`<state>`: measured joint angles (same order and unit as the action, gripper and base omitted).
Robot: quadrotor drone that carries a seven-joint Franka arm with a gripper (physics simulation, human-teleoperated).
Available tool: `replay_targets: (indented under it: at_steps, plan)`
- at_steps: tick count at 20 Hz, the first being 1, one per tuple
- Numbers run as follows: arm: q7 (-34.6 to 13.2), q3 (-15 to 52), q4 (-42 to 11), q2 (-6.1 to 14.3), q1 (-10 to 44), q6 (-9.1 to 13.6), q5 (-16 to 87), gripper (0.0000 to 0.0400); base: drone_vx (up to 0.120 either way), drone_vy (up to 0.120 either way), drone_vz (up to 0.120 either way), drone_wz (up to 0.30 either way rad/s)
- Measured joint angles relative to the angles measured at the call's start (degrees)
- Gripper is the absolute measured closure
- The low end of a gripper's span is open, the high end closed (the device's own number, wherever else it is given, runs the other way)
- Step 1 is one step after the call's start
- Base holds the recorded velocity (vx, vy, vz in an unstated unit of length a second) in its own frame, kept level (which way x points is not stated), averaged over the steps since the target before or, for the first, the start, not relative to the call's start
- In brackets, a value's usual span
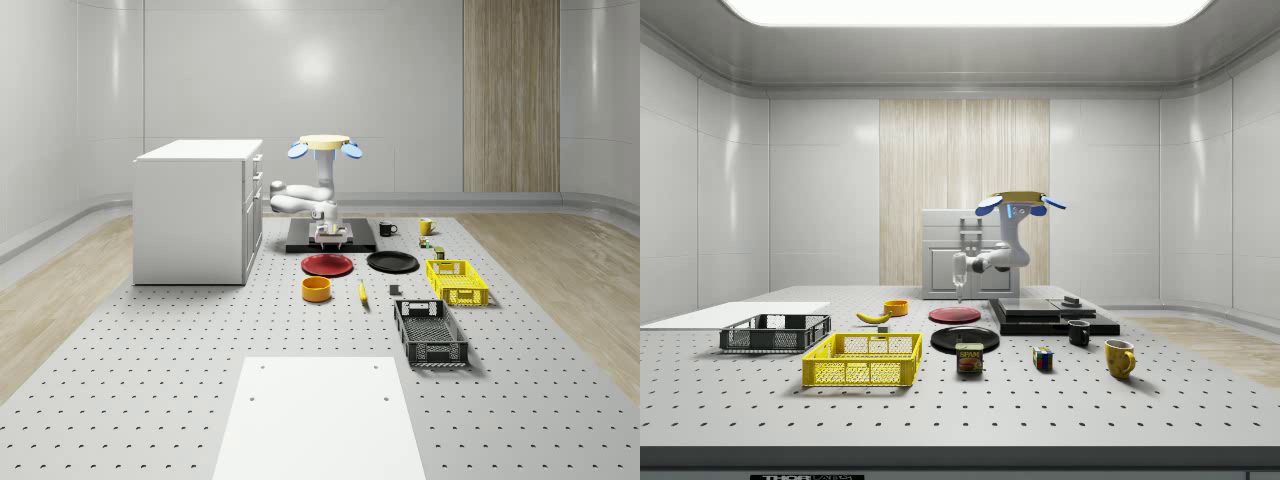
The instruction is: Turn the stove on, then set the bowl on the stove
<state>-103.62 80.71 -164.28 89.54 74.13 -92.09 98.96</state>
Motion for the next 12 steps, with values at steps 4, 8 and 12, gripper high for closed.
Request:
replay_targets:
  at_steps: [4, 8, 12]
  plan:
    - [0.0, 0.0, 0.0, 0.1, 0.0, -0.1, 0.0, 0.0, 0.12, 0.0, 0.0, 0.0]
    - [0.0, 0.0, 0.0, 0.2, 0.0, -0.2, -0.1, 0.0, 0.12, 0.0, 0.0, 0.0]
    - [0.0, 0.0, 0.0, 0.3, 0.0, -0.2, -0.1, 0.0, 0.12, 0.0, 0.0, 0.0]
